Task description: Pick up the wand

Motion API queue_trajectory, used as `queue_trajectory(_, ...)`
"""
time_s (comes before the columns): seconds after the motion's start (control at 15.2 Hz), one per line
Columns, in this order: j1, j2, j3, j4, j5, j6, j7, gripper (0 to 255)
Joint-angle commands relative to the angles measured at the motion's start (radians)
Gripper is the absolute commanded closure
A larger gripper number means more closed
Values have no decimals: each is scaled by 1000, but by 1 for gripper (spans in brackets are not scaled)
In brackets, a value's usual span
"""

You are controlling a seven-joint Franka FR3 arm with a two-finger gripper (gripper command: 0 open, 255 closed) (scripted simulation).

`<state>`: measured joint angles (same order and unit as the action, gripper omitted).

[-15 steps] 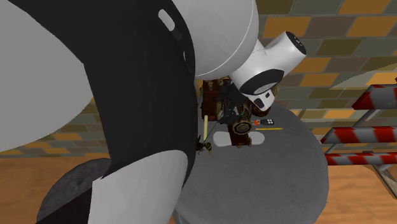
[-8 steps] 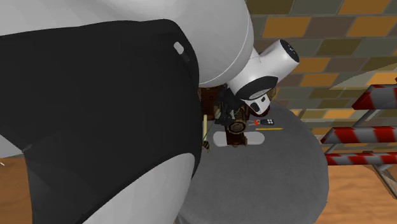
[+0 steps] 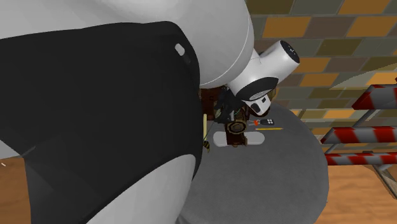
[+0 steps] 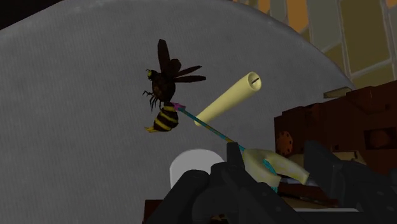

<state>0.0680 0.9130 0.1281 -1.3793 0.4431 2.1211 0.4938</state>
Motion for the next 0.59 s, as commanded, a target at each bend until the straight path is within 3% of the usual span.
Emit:
queue_trajectory(0.0, -3, 19, -4, 8, -3, -1, -3, 255)
queue_trajectory(0.53, -5, -58, -5, -15, -6, -50, 21, 255)
